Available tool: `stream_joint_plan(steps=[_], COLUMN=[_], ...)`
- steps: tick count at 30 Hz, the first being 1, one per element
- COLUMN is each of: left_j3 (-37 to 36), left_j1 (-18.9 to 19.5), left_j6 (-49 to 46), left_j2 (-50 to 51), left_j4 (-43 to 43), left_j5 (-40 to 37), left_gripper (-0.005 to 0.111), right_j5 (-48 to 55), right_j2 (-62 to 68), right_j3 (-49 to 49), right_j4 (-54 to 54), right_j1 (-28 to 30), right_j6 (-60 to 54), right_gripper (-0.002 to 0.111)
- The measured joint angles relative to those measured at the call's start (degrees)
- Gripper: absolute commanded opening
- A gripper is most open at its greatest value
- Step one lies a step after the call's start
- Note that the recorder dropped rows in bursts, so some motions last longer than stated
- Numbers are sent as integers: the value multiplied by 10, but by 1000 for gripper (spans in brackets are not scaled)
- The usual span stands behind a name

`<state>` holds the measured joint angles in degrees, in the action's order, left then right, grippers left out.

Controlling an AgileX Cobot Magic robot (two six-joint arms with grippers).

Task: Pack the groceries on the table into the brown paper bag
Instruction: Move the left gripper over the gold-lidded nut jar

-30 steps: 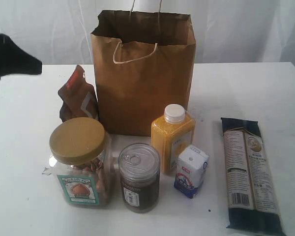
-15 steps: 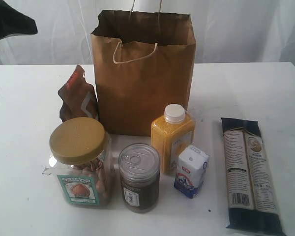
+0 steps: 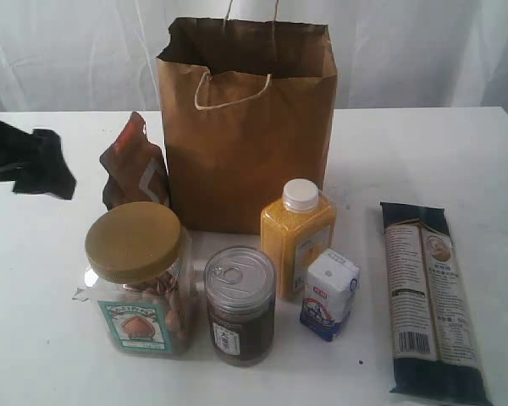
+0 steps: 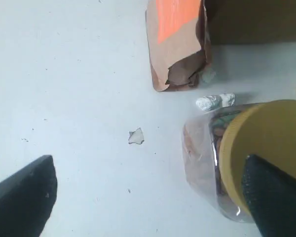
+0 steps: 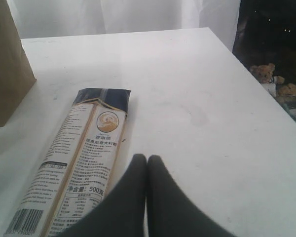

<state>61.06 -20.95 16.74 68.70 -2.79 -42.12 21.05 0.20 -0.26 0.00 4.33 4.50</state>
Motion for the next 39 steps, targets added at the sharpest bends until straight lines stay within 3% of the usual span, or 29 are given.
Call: stream_joint_plan(steps=[1,3,7,12,39], left_j3=[17,28,29,29,29], left_j1=[-53,-119,-162,-169,-170], left_j6=[34,91,196,232,207], left_j2=[7,15,40,67,68], left_j4=[-29,-56,-128,-162,-176], left_j5=[-1,10,4,-18,-16], left_gripper=[105,105,105,105,105], right_j5=[0,0,0,0,0], right_j2=[0,0,0,0,0], right_j3=[0,0,0,0,0], right_j4=[0,0,0,0,0], right_j1=[0,0,0,0,0], right_j6=[0,0,0,0,0], right_gripper=[0,0,0,0,0])
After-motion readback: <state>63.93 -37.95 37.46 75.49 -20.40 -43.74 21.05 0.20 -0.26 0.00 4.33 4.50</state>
